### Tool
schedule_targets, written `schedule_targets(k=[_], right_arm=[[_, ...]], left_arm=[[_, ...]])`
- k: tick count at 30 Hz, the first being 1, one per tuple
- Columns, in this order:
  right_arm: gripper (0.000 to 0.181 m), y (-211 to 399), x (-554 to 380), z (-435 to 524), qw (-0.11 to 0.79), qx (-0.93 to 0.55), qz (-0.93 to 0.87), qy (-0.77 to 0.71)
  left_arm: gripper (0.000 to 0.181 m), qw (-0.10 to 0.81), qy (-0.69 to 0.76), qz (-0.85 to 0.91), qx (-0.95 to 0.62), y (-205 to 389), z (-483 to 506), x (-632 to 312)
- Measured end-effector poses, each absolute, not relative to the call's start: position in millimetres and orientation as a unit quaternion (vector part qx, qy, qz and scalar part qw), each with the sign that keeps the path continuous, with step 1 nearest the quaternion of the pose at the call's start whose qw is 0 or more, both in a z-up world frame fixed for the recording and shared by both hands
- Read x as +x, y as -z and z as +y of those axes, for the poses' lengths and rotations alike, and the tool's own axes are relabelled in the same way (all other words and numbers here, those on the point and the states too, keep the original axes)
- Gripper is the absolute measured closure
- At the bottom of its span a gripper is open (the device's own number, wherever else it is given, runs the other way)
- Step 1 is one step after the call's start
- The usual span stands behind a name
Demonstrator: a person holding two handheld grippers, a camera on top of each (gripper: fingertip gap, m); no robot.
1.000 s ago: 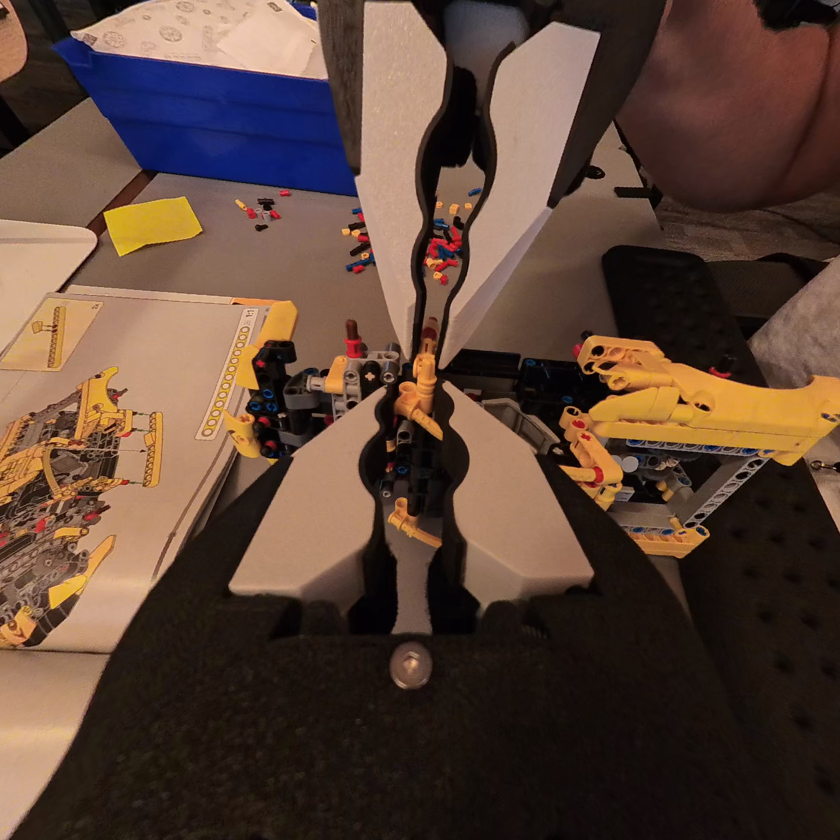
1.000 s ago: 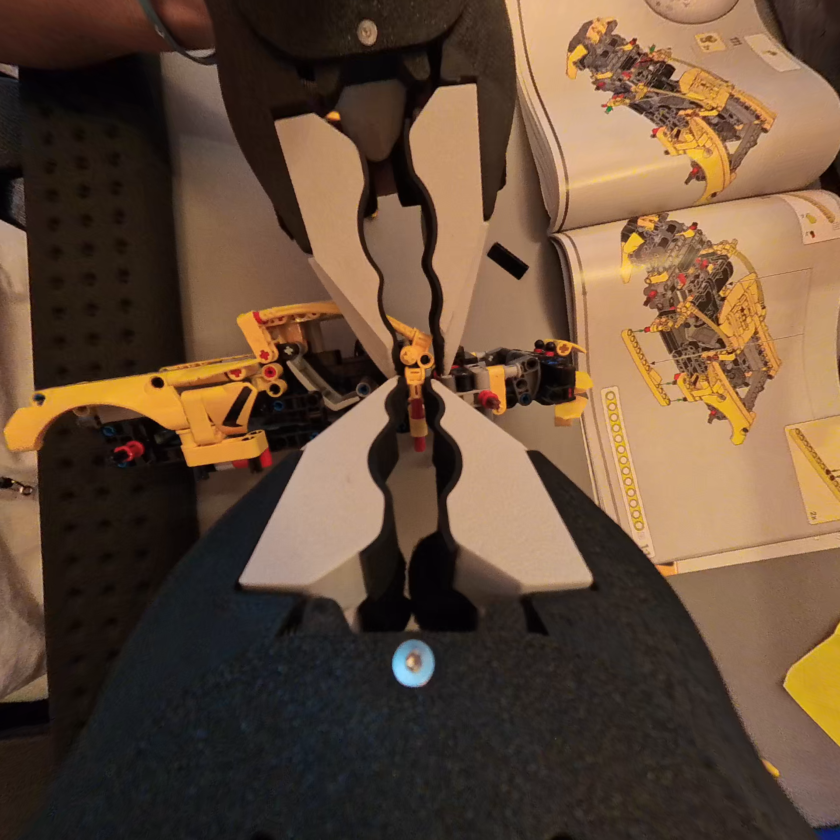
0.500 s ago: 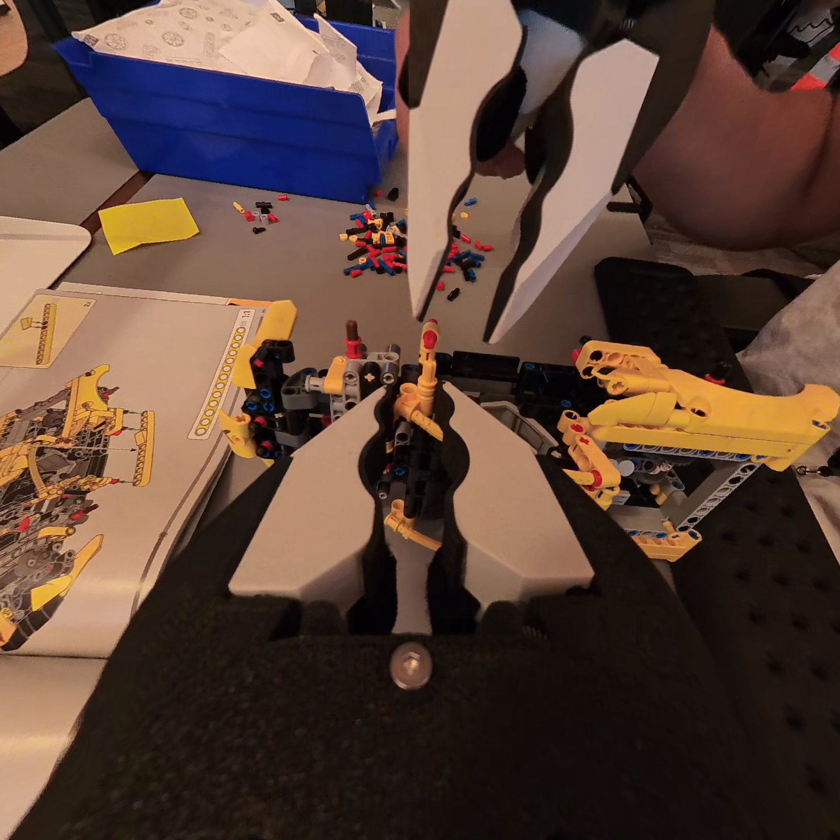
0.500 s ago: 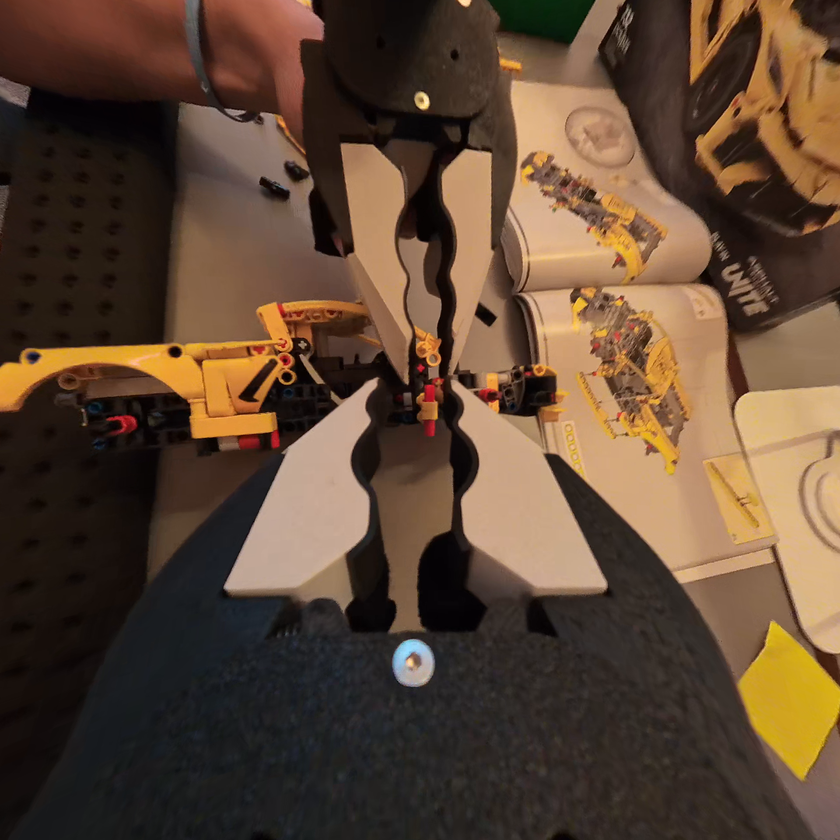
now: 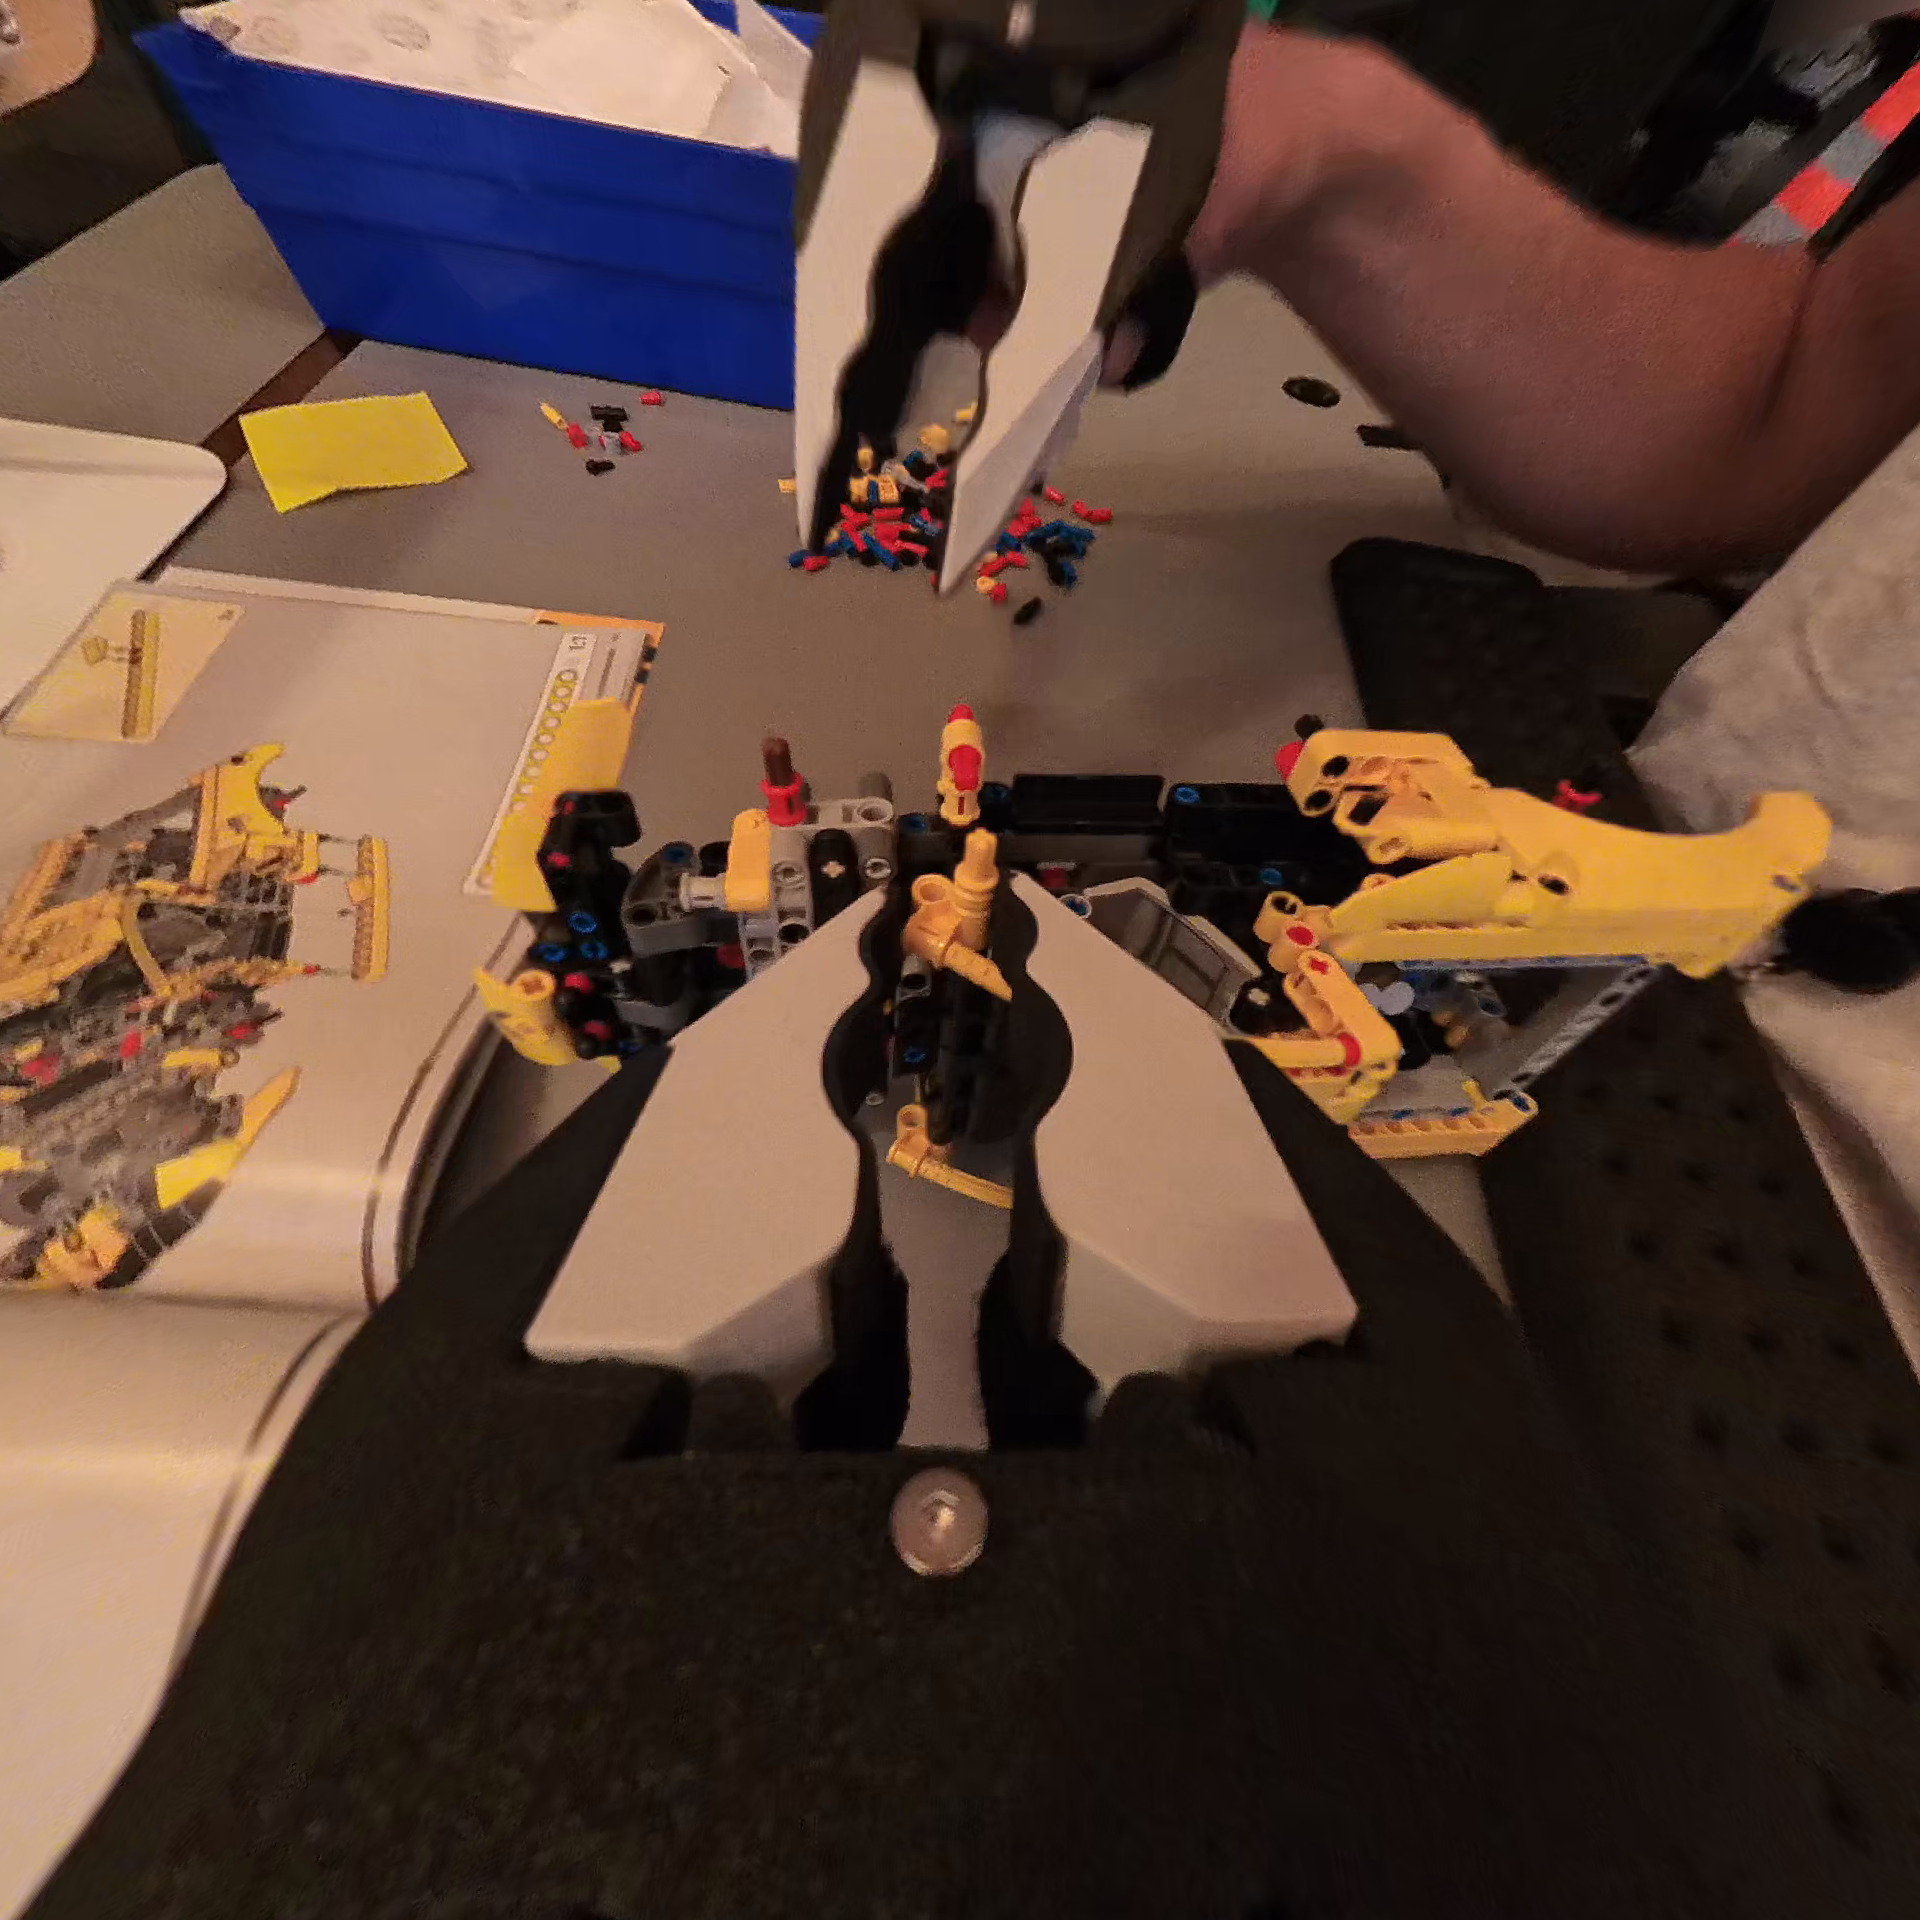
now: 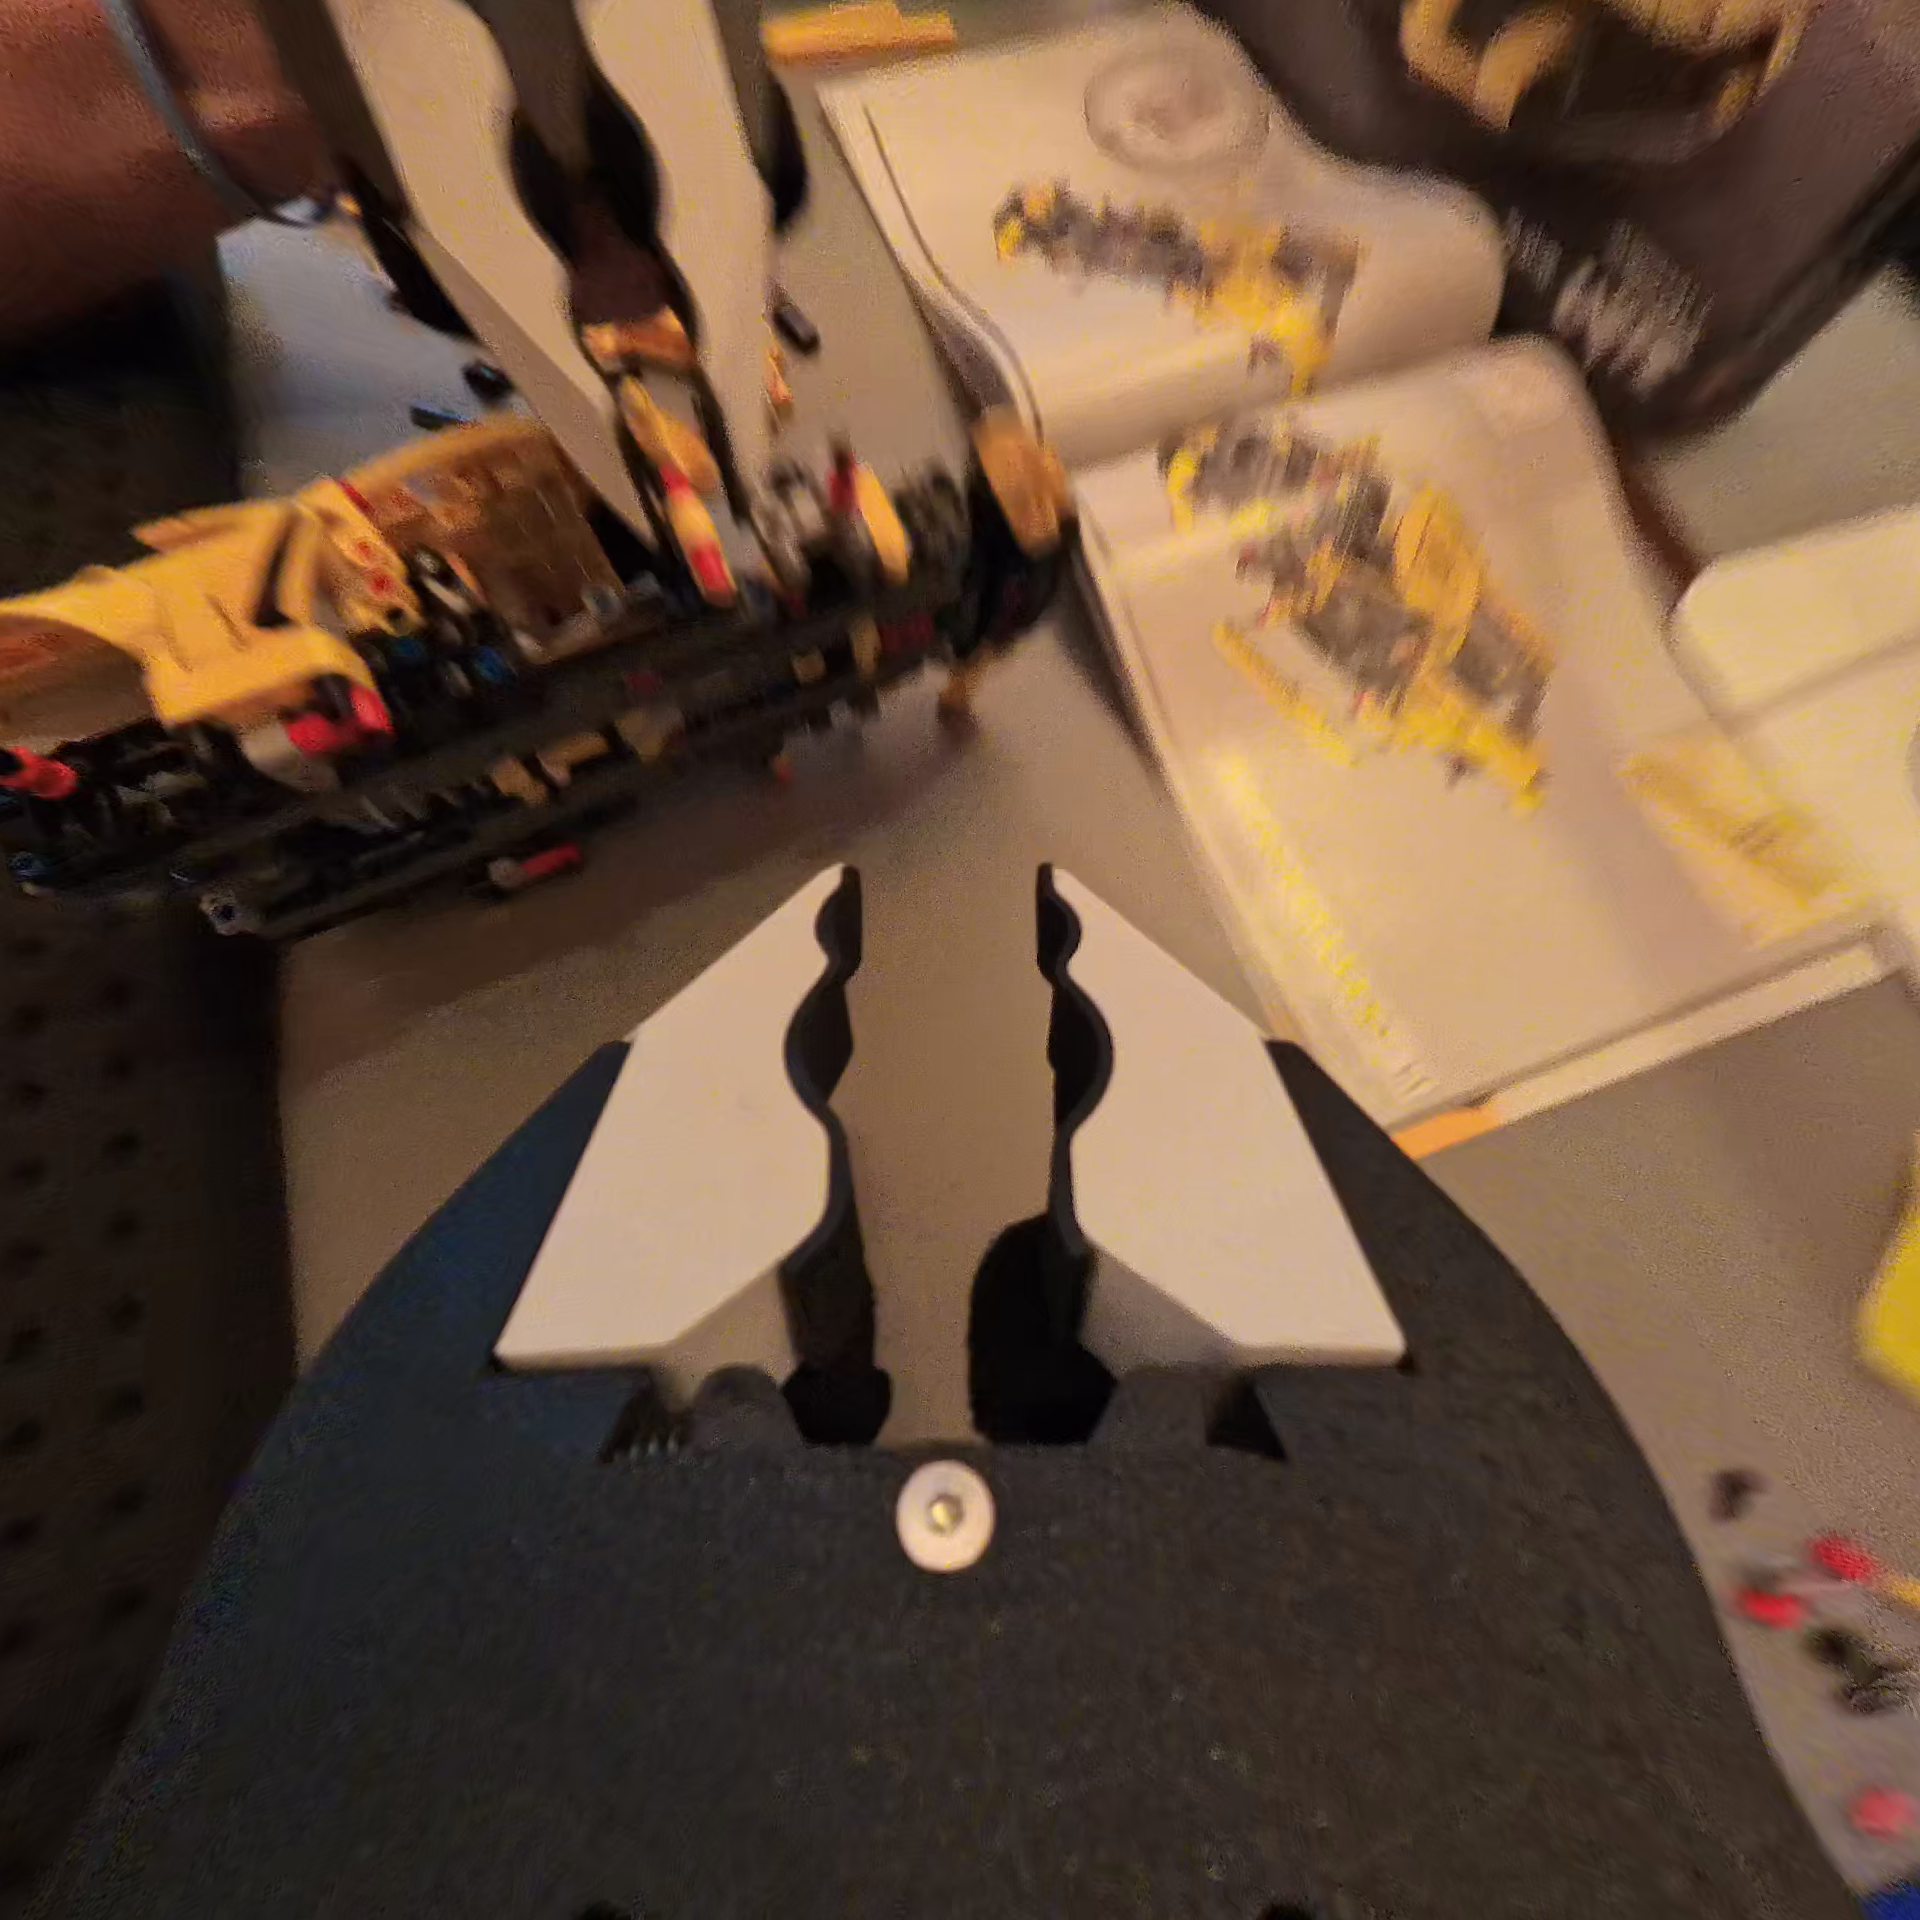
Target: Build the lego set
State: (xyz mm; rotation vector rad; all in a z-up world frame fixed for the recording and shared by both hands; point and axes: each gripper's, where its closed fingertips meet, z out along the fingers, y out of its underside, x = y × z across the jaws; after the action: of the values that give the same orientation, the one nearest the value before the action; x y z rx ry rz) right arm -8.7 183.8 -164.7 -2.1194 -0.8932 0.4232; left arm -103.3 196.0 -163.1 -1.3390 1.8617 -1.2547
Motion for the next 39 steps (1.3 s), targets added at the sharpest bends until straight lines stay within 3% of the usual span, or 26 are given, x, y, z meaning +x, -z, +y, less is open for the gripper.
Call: schedule_targets(k=[3,9,13,19,24,33,39], right_arm=[[0.149,204,-19,177,0.377,-0.841,-0.319,-0.221],[0.152,192,-62,184,0.43,-0.795,-0.331,-0.27],[0.135,203,-87,189,0.438,-0.779,-0.348,-0.283],[0.128,182,-104,188,0.471,-0.739,-0.324,-0.358],[0.1,165,-142,187,0.463,-0.702,-0.34,-0.421],[0.106,165,-135,198,0.447,-0.702,-0.305,-0.462],[0.12,165,-138,202,0.451,-0.701,-0.297,-0.466]], left_arm=[[0.166,0.257,0.474,0.681,-0.496,164,201,-117],[0.165,0.25,0.484,0.677,-0.495,165,202,-120],[0.165,0.232,0.486,0.679,-0.498,167,204,-130],[0.164,0.217,0.472,0.683,-0.514,171,207,-142],[0.162,0.215,0.496,0.657,-0.525,172,209,-151],[0.15,0.19,0.533,0.63,-0.532,172,209,-149],[0.149,0.181,0.542,0.626,-0.531,172,209,-151]])
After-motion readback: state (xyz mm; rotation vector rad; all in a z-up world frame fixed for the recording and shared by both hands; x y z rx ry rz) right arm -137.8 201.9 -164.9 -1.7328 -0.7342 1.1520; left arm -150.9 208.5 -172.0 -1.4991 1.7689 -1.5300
